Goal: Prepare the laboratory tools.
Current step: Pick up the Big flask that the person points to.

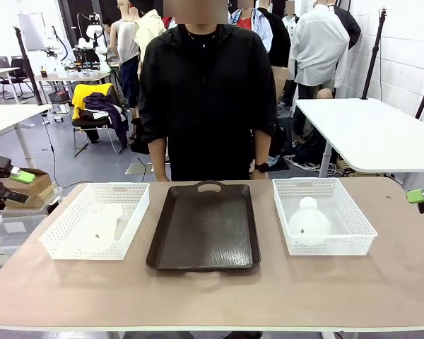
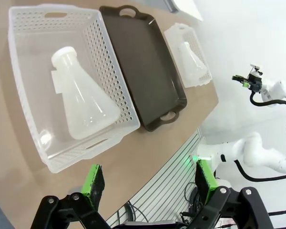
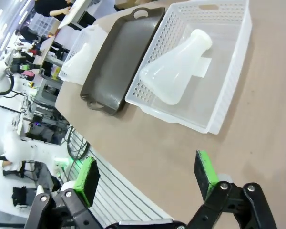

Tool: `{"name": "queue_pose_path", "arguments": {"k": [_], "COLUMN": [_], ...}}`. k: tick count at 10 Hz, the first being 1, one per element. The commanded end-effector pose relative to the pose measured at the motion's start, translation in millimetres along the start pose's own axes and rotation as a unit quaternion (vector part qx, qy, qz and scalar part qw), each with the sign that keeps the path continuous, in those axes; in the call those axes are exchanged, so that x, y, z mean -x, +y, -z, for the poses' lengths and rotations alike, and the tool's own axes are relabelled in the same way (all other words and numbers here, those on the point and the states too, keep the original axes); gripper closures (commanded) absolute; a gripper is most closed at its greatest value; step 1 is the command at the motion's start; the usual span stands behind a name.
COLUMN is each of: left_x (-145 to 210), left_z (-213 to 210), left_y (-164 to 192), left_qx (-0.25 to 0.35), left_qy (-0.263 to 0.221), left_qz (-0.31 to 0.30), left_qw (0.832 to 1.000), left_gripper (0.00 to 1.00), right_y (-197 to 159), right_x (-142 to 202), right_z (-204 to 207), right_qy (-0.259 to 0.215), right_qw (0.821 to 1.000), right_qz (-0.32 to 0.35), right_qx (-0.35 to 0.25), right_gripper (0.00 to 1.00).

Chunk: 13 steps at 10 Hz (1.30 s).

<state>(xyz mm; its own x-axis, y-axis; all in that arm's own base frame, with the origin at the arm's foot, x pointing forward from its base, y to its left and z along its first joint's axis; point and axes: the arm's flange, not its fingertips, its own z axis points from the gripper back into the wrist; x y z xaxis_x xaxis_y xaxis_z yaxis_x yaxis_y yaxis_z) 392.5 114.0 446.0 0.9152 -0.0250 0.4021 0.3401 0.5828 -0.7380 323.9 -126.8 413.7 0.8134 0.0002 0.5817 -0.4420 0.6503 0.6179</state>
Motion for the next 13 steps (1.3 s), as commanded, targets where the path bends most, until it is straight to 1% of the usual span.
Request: {"name": "queue_pose_path", "arguments": {"k": [1, 7, 8, 9, 13], "left_x": [0, -7, -12, -8, -8], "left_z": [0, 9, 11, 8, 8], "left_y": [-5, -23, -28, -18, -18], "left_qx": [0.011, 0.022, 0.043, 0.013, 0.013], "left_qy": [-0.009, -0.018, -0.043, -0.008, -0.008], "left_qz": [-0.007, 0.009, -0.004, 0.012, 0.012], "left_qw": [1.0, 1.0, 0.998, 1.0, 1.0], "left_gripper": [0.0, 0.0, 0.0, 0.0, 0.0], "right_y": [-5, -6, -6, -3, -3], "right_x": [-1, -6, -6, -4, -4], "right_z": [0, 3, 2, 3, 3], "right_qy": [-0.004, 0.004, -0.013, 0.012, 0.012], "right_qw": [1.0, 1.0, 1.0, 1.0, 1.0], "right_qz": [-0.004, -0.007, -0.02, 0.0, 0.0], "right_qx": [-0.006, 0.001, -0.003, 0.008, 0.008], "right_gripper": [0.0, 0.0, 0.0, 0.0, 0.0]}}
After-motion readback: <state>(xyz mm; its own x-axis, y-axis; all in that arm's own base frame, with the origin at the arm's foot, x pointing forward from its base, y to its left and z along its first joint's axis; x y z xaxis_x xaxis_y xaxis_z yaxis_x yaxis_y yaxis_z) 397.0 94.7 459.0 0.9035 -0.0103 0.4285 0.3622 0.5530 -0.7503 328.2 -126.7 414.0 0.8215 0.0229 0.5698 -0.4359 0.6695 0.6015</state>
